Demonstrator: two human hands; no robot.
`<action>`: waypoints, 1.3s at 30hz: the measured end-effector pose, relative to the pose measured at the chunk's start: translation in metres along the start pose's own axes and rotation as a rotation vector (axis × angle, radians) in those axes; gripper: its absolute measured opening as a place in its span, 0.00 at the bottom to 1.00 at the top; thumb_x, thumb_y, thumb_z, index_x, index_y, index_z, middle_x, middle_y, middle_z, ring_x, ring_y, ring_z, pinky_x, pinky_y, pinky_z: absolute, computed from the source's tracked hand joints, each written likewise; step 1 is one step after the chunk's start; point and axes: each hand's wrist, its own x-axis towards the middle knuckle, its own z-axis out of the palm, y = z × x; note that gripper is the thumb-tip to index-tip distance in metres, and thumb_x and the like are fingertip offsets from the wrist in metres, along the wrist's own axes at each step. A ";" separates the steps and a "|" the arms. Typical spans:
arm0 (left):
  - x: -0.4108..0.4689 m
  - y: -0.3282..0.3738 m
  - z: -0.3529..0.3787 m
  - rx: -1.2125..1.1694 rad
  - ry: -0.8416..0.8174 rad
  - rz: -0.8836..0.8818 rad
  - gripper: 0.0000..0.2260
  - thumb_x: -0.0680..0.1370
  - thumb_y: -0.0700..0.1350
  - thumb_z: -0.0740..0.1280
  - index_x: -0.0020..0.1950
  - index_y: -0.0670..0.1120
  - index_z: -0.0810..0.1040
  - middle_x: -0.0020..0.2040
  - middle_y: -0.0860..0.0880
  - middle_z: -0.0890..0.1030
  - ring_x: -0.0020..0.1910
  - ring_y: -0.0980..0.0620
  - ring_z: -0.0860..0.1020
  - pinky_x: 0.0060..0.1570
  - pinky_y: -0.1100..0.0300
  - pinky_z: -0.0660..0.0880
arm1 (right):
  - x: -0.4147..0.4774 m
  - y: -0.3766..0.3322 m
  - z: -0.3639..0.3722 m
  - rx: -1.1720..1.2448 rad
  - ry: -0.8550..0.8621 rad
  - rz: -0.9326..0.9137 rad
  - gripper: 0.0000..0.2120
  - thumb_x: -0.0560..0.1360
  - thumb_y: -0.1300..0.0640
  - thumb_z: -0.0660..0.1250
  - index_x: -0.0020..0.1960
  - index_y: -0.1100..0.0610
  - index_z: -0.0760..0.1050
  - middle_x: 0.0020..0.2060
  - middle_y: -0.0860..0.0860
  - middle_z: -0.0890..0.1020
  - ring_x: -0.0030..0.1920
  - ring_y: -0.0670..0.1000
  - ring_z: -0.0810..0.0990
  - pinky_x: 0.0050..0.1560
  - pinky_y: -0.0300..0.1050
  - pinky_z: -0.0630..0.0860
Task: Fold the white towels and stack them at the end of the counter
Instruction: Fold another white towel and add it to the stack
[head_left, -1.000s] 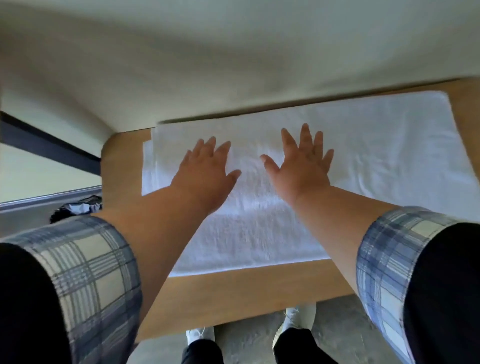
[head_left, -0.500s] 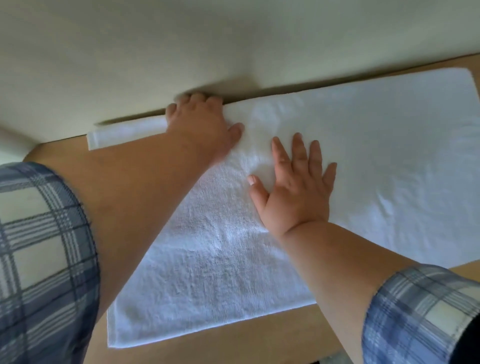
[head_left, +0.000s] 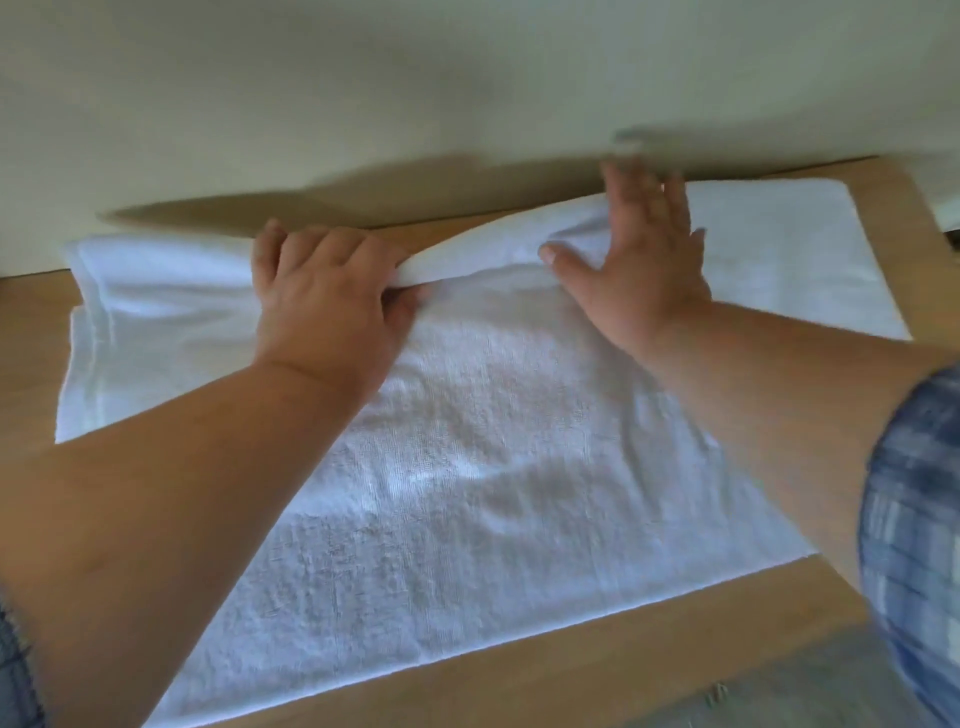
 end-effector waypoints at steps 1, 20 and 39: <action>-0.001 -0.004 0.001 0.029 -0.005 -0.036 0.19 0.77 0.63 0.63 0.55 0.49 0.78 0.51 0.45 0.80 0.59 0.38 0.71 0.71 0.35 0.55 | 0.016 0.012 -0.005 -0.086 -0.085 -0.032 0.42 0.71 0.26 0.58 0.78 0.47 0.58 0.78 0.52 0.59 0.79 0.56 0.50 0.74 0.69 0.54; -0.033 0.091 -0.173 -0.155 -0.134 -0.010 0.20 0.67 0.53 0.79 0.41 0.49 0.68 0.39 0.50 0.70 0.41 0.43 0.71 0.42 0.54 0.65 | -0.095 -0.010 -0.174 -0.019 0.037 -0.289 0.28 0.66 0.29 0.70 0.33 0.54 0.67 0.28 0.50 0.72 0.32 0.54 0.71 0.28 0.45 0.63; -0.100 0.244 -0.501 -0.025 0.161 0.147 0.20 0.60 0.45 0.84 0.39 0.38 0.76 0.34 0.41 0.77 0.34 0.39 0.76 0.40 0.59 0.59 | -0.252 -0.163 -0.446 0.030 0.017 -0.817 0.36 0.66 0.30 0.71 0.67 0.47 0.71 0.47 0.48 0.83 0.47 0.56 0.80 0.40 0.50 0.76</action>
